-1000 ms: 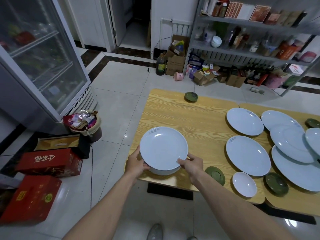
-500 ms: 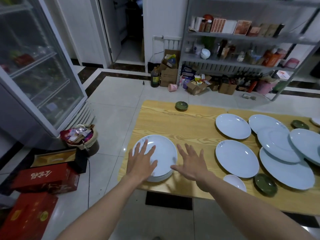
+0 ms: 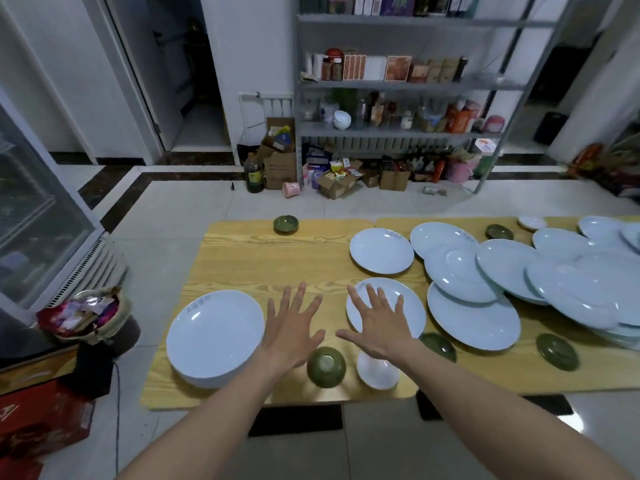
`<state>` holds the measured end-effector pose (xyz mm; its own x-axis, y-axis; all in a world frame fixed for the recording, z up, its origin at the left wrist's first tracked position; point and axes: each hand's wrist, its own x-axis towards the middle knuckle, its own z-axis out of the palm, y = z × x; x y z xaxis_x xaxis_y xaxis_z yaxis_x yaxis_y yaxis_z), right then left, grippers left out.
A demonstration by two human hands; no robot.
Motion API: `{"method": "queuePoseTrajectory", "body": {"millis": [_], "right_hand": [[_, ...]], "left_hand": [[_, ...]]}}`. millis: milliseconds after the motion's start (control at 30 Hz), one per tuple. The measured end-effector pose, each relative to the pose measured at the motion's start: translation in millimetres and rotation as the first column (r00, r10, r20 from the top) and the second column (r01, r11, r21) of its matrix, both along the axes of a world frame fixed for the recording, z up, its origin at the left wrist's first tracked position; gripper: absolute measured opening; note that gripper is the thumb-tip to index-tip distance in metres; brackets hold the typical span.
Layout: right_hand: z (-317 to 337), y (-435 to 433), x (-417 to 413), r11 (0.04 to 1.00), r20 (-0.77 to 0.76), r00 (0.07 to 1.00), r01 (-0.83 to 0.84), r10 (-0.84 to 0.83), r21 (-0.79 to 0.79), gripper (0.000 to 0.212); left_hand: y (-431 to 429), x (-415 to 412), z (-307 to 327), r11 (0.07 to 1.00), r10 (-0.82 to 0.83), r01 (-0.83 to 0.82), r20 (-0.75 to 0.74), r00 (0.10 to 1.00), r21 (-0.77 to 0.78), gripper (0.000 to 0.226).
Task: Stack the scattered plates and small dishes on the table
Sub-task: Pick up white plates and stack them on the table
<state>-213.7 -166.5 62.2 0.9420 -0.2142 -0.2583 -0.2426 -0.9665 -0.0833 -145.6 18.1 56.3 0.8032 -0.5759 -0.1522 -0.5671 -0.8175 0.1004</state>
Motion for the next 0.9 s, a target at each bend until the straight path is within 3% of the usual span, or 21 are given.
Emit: {"method": "queuePoseTrajectory", "body": {"millis": [133,267,367,433,600,767,900], "right_hand": [[-5,-40,-13,0.995,0.023,0.997,0.070,-0.072,0.071,0.093],[-19,-71,-18,0.939,-0.015,0.976,0.212,-0.216,0.272,0.093],[-24,-92,-10,0.678,-0.072,0.869,0.431,-0.489,0.595,0.088],[-28,-104,-4,0.519,-0.132,0.787,0.512,-0.602,0.684,0.078],[-50,-133,12,0.420,-0.210,0.683,0.630,-0.700,0.653,0.060],[-67,-151,24,0.456,-0.200,0.668,0.666,-0.717,0.591,0.047],[-77,-156,26,0.410,-0.243,0.633,0.700,-0.735,0.584,0.049]], "left_hand": [[-47,-6,-4,0.999,-0.002,0.001,-0.012,1.000,-0.037,0.071],[-78,-9,-14,0.992,0.006,-0.020,-0.111,0.994,-0.123,0.070],[-95,3,-28,0.942,0.058,-0.144,-0.273,0.960,-0.304,0.065],[-104,15,-39,0.891,0.077,-0.242,-0.398,0.914,-0.384,0.063],[-128,50,-66,0.822,0.129,-0.425,-0.604,0.787,-0.379,0.062],[-141,65,-93,0.809,0.150,-0.487,-0.685,0.713,-0.329,0.062],[-146,67,-103,0.774,0.157,-0.540,-0.726,0.670,-0.330,0.062]]}}
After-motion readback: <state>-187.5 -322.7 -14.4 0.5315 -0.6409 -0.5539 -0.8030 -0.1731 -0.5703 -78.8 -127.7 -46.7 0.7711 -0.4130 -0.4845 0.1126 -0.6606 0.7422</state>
